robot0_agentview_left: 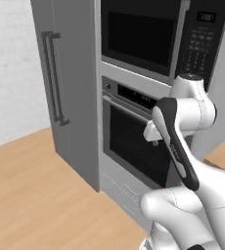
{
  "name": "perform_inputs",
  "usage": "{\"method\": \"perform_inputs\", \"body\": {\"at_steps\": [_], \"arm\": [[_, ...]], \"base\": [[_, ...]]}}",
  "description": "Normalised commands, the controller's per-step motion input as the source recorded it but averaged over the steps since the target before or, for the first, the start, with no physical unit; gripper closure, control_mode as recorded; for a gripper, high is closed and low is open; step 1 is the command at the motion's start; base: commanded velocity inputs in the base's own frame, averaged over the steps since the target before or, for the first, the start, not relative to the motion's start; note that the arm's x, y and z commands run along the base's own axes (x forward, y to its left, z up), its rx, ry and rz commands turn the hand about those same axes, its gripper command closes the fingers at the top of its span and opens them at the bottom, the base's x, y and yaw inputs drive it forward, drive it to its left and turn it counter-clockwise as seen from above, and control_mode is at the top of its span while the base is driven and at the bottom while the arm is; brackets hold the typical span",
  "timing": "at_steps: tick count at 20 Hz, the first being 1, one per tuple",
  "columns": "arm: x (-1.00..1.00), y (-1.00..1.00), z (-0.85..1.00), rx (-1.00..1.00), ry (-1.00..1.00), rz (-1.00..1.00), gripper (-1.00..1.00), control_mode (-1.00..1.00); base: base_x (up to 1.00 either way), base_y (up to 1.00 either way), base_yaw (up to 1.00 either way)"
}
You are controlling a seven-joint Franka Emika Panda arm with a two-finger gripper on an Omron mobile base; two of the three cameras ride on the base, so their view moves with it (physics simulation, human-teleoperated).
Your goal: Navigate to the oven.
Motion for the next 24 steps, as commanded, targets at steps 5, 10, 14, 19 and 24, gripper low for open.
{"method": "perform_inputs", "body": {"at_steps": [5,10,14,19,24], "arm": [[0.0,0.0,0.0,0.0,0.0,0.0,-1.0,1.0],[0.0,0.0,0.0,0.0,0.0,0.0,-1.0,1.0],[0.0,0.0,0.0,0.0,0.0,0.0,-1.0,1.0],[0.0,0.0,0.0,0.0,0.0,0.0,-1.0,1.0],[0.0,0.0,0.0,0.0,0.0,0.0,-1.0,1.0]], "base": [[0.11,0.24,-0.41],[0.18,0.42,-0.4],[0.32,0.59,-0.39],[0.4,0.59,-0.39],[0.35,0.49,-0.39]]}}
